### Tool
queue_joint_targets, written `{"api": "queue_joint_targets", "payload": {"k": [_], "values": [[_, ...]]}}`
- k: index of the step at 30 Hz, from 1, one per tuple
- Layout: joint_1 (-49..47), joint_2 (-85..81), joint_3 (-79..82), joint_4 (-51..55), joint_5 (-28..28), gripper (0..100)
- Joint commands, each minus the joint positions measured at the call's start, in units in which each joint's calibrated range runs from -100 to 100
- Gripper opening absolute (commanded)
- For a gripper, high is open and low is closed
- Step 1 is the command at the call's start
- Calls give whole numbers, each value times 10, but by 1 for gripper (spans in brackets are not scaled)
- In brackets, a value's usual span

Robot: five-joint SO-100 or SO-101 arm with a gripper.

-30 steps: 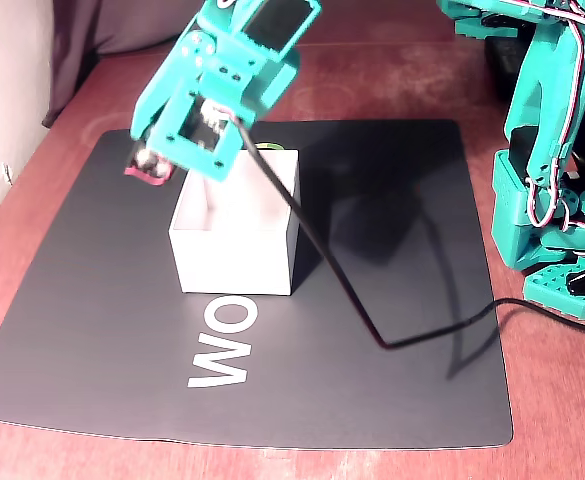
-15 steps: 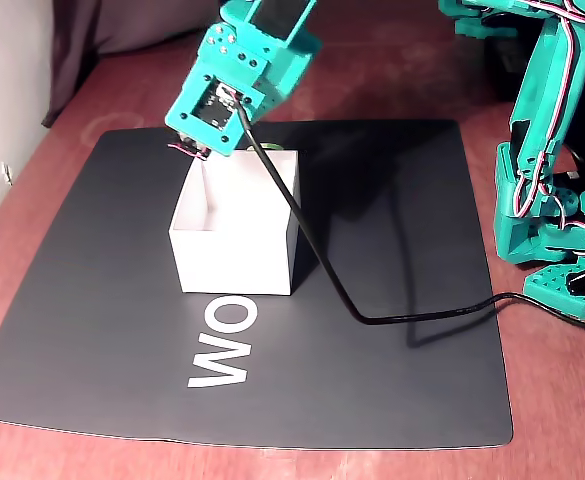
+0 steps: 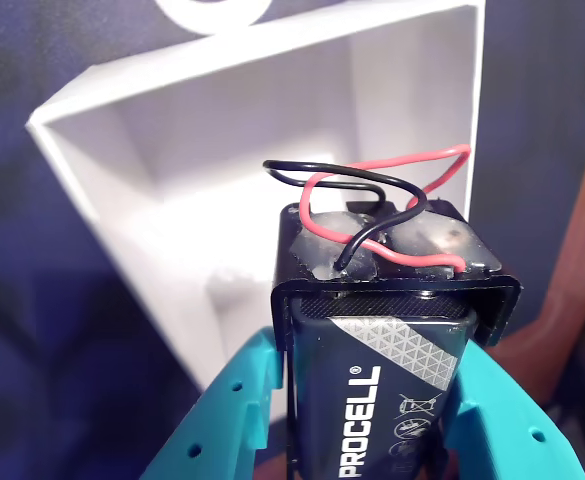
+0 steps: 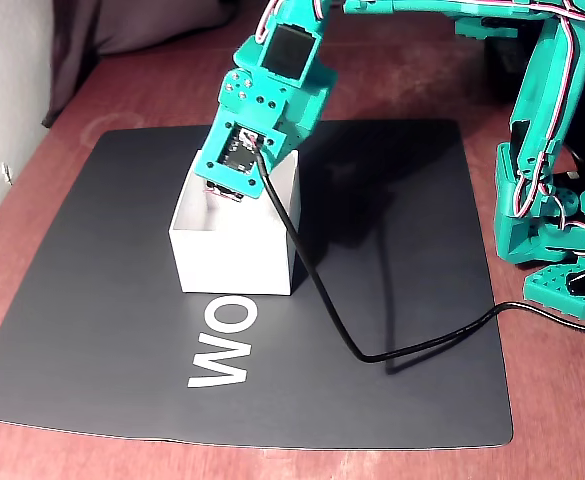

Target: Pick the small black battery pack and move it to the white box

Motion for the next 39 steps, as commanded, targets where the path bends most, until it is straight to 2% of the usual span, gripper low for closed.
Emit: {"api": "queue_joint_targets", "payload": {"k": [1, 12, 39], "values": [[8, -23, 25, -60, 3, 6], [25, -22, 113, -159, 32, 6], [32, -22, 123, -162, 32, 8]]}}
